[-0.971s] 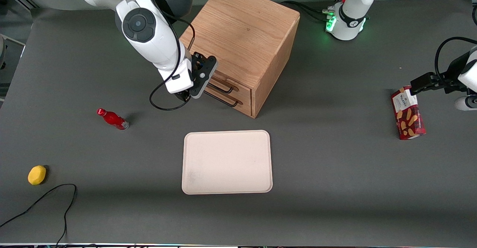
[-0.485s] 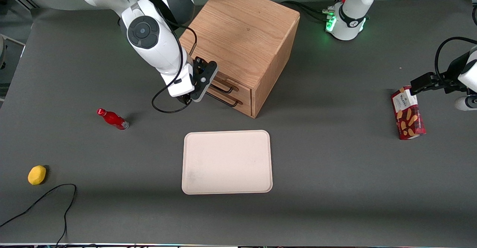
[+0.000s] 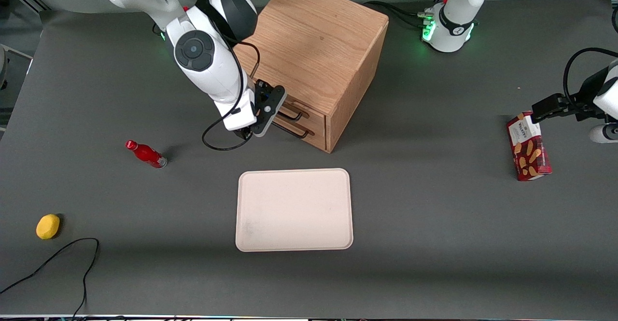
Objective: Open upper drawer
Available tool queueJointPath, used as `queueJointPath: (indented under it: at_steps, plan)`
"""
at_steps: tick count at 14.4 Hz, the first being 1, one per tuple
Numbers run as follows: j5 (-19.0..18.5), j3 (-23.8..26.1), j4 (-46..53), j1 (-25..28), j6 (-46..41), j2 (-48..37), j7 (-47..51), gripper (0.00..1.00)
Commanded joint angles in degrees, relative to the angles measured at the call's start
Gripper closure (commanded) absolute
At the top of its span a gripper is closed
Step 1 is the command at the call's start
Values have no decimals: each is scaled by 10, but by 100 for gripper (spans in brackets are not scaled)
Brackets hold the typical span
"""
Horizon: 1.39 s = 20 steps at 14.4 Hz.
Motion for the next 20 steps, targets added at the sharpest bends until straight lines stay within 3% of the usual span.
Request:
queueJointPath:
  at_steps: [1, 17, 20]
  plan:
    - [5, -1, -12, 5, 19, 0, 9, 0]
    - [-21, 0, -9, 5, 37, 39, 17, 0]
    - [-45, -1, 4, 1, 37, 41, 16, 0]
